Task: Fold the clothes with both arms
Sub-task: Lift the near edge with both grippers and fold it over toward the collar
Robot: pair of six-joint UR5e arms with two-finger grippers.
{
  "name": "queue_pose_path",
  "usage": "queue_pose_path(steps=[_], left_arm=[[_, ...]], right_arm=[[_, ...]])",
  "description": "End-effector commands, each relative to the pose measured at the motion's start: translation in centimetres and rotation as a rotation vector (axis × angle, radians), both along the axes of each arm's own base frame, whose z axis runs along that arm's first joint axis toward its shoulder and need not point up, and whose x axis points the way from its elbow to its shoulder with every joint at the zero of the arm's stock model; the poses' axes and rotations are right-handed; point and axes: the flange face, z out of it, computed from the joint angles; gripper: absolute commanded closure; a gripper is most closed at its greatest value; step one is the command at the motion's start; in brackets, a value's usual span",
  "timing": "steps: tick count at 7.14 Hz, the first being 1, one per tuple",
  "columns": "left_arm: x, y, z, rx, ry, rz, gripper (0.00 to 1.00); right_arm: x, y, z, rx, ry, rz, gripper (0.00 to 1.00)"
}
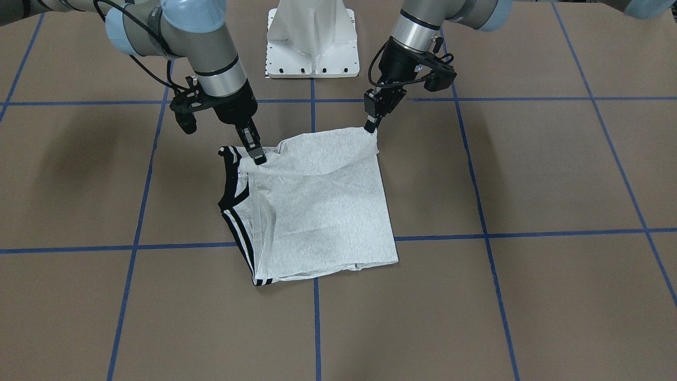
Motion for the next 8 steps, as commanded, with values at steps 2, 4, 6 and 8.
queue_pose_path(steps=[2, 4, 6, 8], left_arm=[[1.6, -6.9, 1.4, 0.057, -0.09, -0.032, 1.0], [2.5, -10.7, 3.3, 0.096, -0.12, -0.048, 1.0], [3.2, -16.4, 5.7, 0.132, -0.149, -0.078, 0.98], [2.7, -22.4, 9.8, 0.178, -0.214, -0.109, 0.41]], right_arm=[[-2.8, -7.7, 0.1, -0.007, -0.005, 0.014, 1.0], [-4.4, -10.4, 0.3, 0.001, 0.02, 0.003, 1.0], [-4.7, -14.4, 1.6, 0.011, 0.011, 0.02, 0.93], [-4.1, -18.9, 2.8, 0.112, 0.056, -0.057, 0.0]])
